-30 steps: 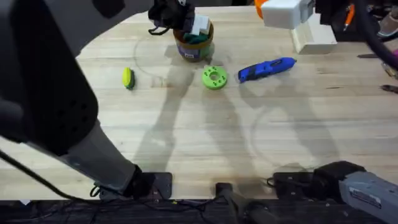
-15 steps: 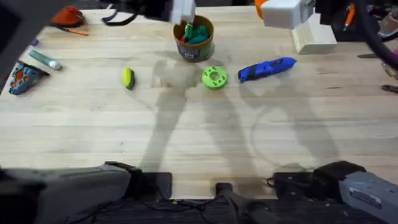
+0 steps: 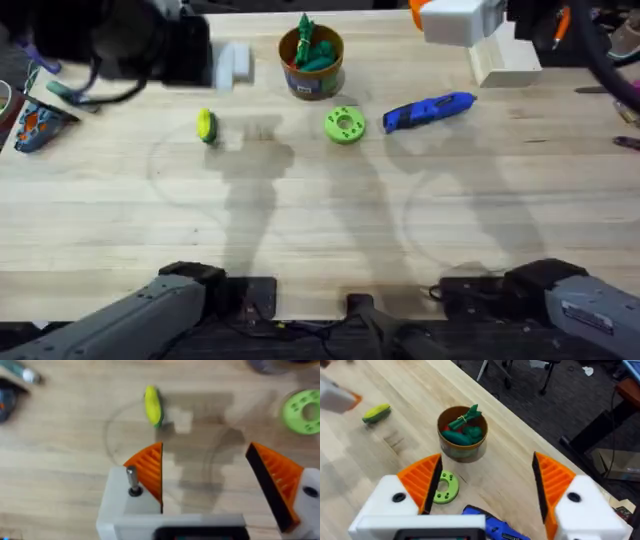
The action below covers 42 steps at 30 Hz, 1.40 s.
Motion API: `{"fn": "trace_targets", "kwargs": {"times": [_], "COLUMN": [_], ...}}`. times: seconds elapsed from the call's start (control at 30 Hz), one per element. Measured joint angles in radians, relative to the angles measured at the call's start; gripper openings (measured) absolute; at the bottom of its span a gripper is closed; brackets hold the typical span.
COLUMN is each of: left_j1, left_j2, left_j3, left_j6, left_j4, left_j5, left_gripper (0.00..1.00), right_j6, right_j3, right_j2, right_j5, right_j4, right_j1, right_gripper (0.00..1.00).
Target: Pick up the gripper from the table and insert it into the empty holder that is missing its gripper. Then pick up a screw, insert it into the mounting hole, and use the screwdriver to tighten it. Finally, clean up the table by picking up the vegetable and placing it into the bucket.
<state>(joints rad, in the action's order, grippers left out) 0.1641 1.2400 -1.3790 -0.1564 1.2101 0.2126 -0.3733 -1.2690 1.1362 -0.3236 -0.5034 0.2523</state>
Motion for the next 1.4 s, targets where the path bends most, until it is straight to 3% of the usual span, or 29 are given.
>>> {"fn": "trace_targets", "kwargs": {"times": [0.23,0.43,0.57,0.8,1.07,1.27,1.4], "left_j1": [-0.123,-0.305,-0.382,-0.379,-0.377,-0.377,-0.377], "left_j2": [0.052,0.144,0.213,0.375,0.572,0.627,0.639], "left_j3": [0.155,0.164,0.164,0.147,0.036,0.023,0.022], "left_j6": [-0.01,0.042,0.074,0.113,0.123,0.127,0.131], "left_j4": [0.006,-0.046,-0.077,-0.098,-0.135,-0.221,-0.223], "left_j5": [-0.019,-0.12,-0.145,-0.186,-0.197,-0.197,-0.197], "left_gripper": [0.987,0.986,0.988,0.988,0.995,0.996,0.98], "right_j6": [0.0,0.0,0.0,0.0,0.0,0.0,0.0], "right_j3": [0.0,0.0,0.0,0.0,0.0,0.0,0.0], "right_j2": [0.0,0.0,0.0,0.0,0.0,0.0,0.0], "right_j5": [0.0,0.0,0.0,0.0,0.0,0.0,0.0], "right_j4": [0.0,0.0,0.0,0.0,0.0,0.0,0.0], "right_j1": [0.0,0.0,0.0,0.0,0.0,0.0,0.0], "right_gripper": [0.991,0.991,0.992,0.993,0.991,0.991,0.991]}}
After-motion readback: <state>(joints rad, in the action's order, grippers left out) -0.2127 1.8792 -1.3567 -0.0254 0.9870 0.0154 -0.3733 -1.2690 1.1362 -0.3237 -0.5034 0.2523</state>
